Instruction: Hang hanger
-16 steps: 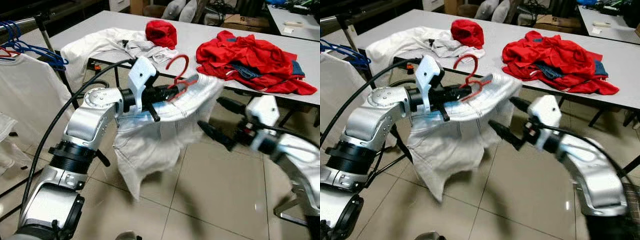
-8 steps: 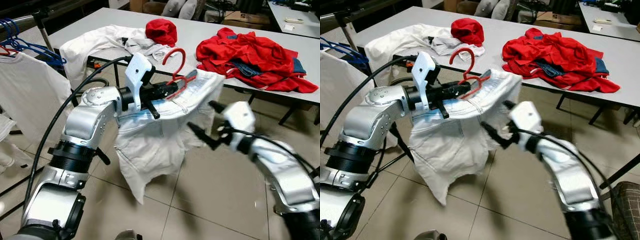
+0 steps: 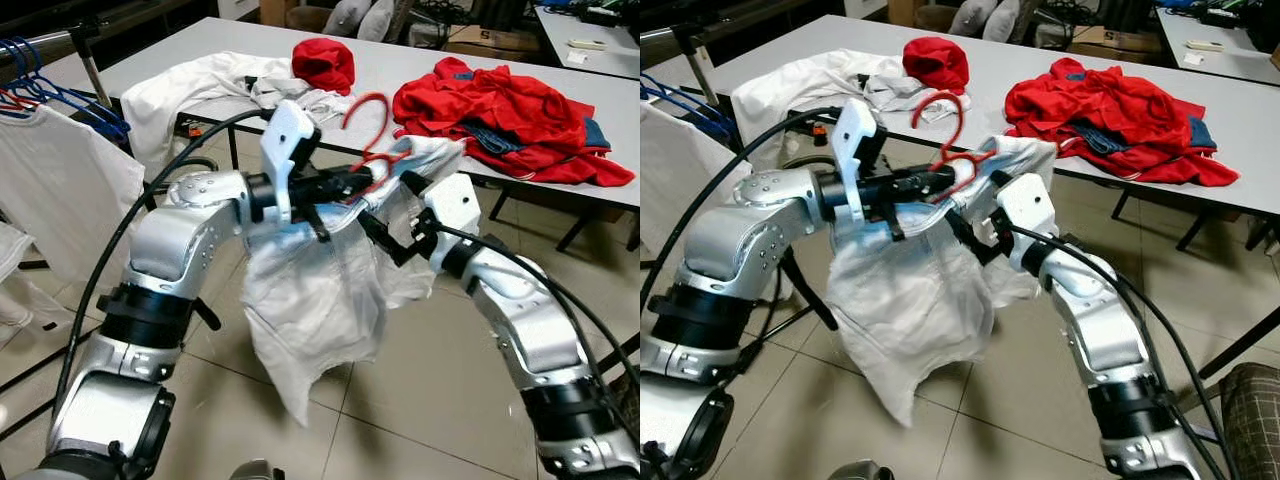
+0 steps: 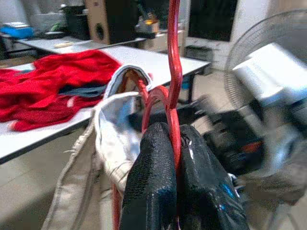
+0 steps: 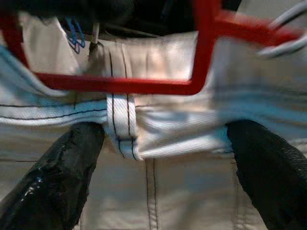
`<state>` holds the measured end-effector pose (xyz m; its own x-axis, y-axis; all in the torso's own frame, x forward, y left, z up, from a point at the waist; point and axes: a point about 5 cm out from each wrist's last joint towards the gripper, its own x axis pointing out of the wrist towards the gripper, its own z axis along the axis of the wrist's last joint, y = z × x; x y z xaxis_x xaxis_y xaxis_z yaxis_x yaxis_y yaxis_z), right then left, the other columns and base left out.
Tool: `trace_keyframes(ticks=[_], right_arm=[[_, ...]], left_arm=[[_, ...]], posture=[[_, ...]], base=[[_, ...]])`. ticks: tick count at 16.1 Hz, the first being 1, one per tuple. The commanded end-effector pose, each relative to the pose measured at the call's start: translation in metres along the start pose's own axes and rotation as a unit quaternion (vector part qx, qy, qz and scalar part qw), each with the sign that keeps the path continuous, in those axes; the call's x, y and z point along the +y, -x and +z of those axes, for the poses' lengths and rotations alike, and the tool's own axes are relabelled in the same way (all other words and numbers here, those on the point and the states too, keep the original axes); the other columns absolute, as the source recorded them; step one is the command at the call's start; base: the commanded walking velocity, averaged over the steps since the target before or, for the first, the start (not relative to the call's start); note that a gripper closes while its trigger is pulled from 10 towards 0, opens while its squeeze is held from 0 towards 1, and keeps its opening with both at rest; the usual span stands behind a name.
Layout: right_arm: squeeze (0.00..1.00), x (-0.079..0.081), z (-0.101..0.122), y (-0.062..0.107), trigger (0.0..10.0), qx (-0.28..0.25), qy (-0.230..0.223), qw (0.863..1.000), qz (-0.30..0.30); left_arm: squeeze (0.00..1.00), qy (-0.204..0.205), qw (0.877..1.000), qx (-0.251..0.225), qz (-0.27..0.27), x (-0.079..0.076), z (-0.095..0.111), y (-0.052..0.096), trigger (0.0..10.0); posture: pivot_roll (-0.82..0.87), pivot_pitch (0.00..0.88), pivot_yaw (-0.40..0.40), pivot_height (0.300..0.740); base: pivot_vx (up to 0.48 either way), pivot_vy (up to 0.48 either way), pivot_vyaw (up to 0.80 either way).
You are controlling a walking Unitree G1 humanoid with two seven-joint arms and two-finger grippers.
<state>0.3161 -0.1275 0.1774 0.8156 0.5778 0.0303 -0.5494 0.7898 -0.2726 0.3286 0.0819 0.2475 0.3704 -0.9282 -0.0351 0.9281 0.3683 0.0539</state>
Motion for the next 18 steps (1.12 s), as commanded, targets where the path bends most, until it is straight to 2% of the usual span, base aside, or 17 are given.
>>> trace_keyframes(ticks=[1,2,4,7,8,9,10,11,12,14,16,17,18], right_arm=[[0.0,-0.004,0.005,-0.001,10.0,-0.012,0.004,1.0,-0.011],[0.0,-0.003,0.006,0.0,10.0,-0.017,0.001,1.0,-0.009],[0.0,-0.002,0.013,0.009,10.0,-0.034,0.004,0.999,0.02],[0.0,-0.005,0.02,0.033,10.0,-0.034,0.023,0.997,0.071],[0.0,-0.01,0.026,0.047,10.0,-0.033,0.028,0.994,0.1],[0.0,-0.013,0.03,0.054,10.0,-0.033,0.032,0.993,0.113],[0.24,-0.021,0.038,0.064,10.0,-0.034,0.033,0.991,0.127],[0.24,-0.026,0.042,0.069,10.0,-0.036,0.037,0.99,0.133],[1.0,-0.036,0.052,0.075,10.0,-0.042,0.042,0.989,0.138],[1.0,-0.053,0.069,0.081,10.0,-0.022,0.073,0.981,0.177],[1.0,-0.057,0.076,0.08,10.0,-0.008,0.089,0.975,0.201],[0.0,-0.057,0.081,0.076,10.0,-0.002,0.095,0.969,0.23],[0.0,-0.056,0.081,0.073,10.0,0.019,0.101,0.959,0.263]], left_arm=[[0.0,-0.013,0.999,-0.025,-0.042,-0.011,0.011,-0.005,0.0],[0.0,-0.02,0.999,-0.021,-0.033,-0.008,0.01,-0.005,0.0],[0.0,-0.042,0.999,-0.014,0.018,0.007,0.011,-0.003,0.0],[0.0,-0.076,0.996,-0.005,0.053,0.019,0.015,0.002,0.0],[0.0,-0.094,0.994,0.006,0.055,0.023,0.014,0.005,0.0],[0.0,-0.1,0.994,0.012,0.053,0.024,0.013,0.006,0.0],[0.0,-0.106,0.993,0.019,0.046,0.026,0.011,0.008,0.0],[0.0,-0.107,0.993,0.022,0.043,0.027,0.01,0.009,0.0],[0.0,-0.113,0.993,0.026,0.029,0.026,0.009,0.009,0.0],[0.0,-0.13,0.99,0.044,-0.033,0.018,0.003,0.009,0.0],[0.0,-0.141,0.986,0.055,-0.068,0.013,-0.001,0.009,0.0],[0.0,-0.15,0.982,0.064,-0.099,0.006,-0.003,0.008,0.0],[0.0,-0.158,0.976,0.073,-0.13,-0.001,-0.005,0.008,0.0]], posture=[[0.0,0.0,0.028,0.74],[0.0,0.0,0.031,0.74],[0.0,0.0,0.033,0.74],[-0.01,0.0,0.034,0.74],[-0.01,0.0,0.037,0.74],[-0.01,0.0,0.038,0.74],[-0.01,0.0,0.041,0.74],[-0.02,0.0,0.043,0.74],[-0.02,0.0,0.047,0.74],[-0.03,0.0,0.056,0.74],[-0.04,0.0,0.054,0.74],[-0.04,0.0,0.05,0.74],[-0.04,0.0,0.047,0.74]], base=[[0.0,0.0,0.0],[0.0,0.0,0.0],[0.0,0.0,0.0],[0.0,0.0,0.0],[0.0,0.0,0.0],[0.0,0.0,0.0],[0.0,0.0,0.0],[0.0,0.0,0.0],[0.0,0.0,0.0],[0.0,0.0,0.0],[0.0,0.0,0.0],[0.0,0.0,0.0],[0.0,0.0,0.0]])
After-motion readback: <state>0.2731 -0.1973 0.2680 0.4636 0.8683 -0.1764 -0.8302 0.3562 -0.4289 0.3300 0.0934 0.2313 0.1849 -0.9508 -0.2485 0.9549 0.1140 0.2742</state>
